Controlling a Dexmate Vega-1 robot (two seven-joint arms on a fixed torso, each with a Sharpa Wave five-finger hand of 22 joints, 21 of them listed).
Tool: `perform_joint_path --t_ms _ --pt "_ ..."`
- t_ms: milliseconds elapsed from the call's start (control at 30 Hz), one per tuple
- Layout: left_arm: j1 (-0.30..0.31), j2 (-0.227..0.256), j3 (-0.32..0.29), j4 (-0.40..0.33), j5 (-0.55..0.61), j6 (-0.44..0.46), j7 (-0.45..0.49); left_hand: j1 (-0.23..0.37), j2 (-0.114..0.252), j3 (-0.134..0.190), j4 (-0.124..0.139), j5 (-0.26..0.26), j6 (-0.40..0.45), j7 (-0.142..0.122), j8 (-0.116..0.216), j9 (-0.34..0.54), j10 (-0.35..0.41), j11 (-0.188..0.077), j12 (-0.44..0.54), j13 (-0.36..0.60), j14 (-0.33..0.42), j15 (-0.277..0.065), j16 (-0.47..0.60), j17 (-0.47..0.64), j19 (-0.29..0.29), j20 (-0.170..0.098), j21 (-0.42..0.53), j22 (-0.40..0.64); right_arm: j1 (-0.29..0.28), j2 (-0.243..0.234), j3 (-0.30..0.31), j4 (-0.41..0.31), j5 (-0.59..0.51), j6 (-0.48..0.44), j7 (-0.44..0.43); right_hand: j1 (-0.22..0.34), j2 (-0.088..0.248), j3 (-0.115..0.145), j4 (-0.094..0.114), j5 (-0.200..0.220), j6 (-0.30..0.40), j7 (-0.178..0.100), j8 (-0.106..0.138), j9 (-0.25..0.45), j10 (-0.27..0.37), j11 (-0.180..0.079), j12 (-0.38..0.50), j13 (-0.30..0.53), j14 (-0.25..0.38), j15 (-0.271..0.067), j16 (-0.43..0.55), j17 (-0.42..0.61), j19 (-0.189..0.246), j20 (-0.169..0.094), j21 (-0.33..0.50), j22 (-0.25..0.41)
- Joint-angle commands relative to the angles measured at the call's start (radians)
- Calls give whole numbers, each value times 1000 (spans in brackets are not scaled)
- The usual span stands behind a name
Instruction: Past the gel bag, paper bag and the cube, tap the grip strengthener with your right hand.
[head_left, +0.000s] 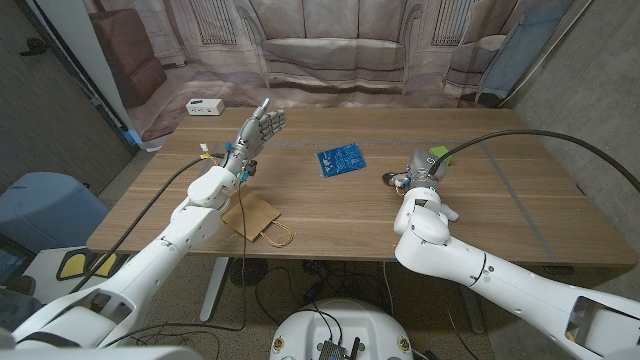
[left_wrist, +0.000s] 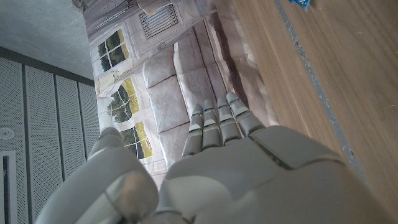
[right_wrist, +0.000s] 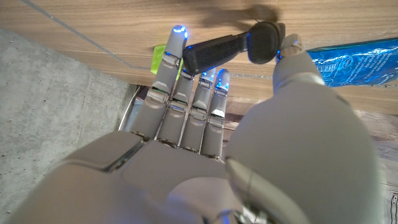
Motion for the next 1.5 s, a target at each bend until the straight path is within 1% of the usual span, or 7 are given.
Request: perform_joint_path --t_ms 33,267,700,867,933,1167,1500 --pt "1 -1 3 0 1 5 3 0 5 1 -7 -2 8 -3 -1 3 5 -1 -1 3 7 6 -2 3 1 4 -3 5 11 -5 -3 3 37 0 -3 276 282 -2 4 6 1 -5 -2 2 3 0 -1 3 184 -250 -2 6 -5 2 9 2" --pt "9 2 0 -10 2 4 8 -1 5 0 -7 -2 8 -3 -2 3 6 0 0 3 6 4 -3 3 1 4 -3 5 16 -1 -12 8 48 0 0 271 284 -3 4 6 -3 -3 -6 2 1 4 -3 4 184 -248 -5 9 -6 3 12 1" --pt "21 10 -5 -23 0 5 14 -1 5 0 -8 -2 8 -4 -2 3 5 1 -1 3 7 5 -2 3 1 5 -2 5 40 11 -39 34 164 0 -71 260 287 -6 6 6 -4 -2 -11 2 -4 4 -6 5 184 -246 -10 14 -8 4 16 -1" --pt "20 10 -5 -22 -1 4 10 -1 6 0 -9 -2 9 -4 -2 3 4 -1 -1 3 7 4 -2 3 1 5 -2 5 39 14 -40 36 165 0 -72 247 289 -10 12 5 -6 -2 -14 1 -5 6 -7 6 182 -242 -14 14 -11 5 18 -2" --pt "18 10 -4 -20 -2 5 7 -1 6 0 -9 -2 9 -4 -2 3 5 2 -1 3 7 4 -2 3 1 5 -2 5 38 15 -40 35 149 0 -44 243 288 -11 13 5 -7 -4 -15 1 -6 7 -7 6 179 -240 -16 14 -14 5 17 -2" --pt "13 7 -1 -14 -2 2 -1 -1 6 0 -9 -2 9 -3 -2 3 5 0 -1 3 7 4 -2 3 2 4 -2 5 15 44 -24 56 37 0 57 262 288 -4 -7 8 -22 -2 -26 1 -34 3 -18 10 152 -248 -30 21 -37 8 15 -3" --pt "11 8 2 -16 1 5 -2 -1 7 0 -10 -1 9 -3 -2 3 5 0 -1 3 7 5 -2 3 1 4 -2 5 3 64 -12 85 -7 0 103 270 289 -4 -16 9 -28 -7 -31 1 -40 1 -19 14 142 -249 -35 28 -42 10 18 -4"
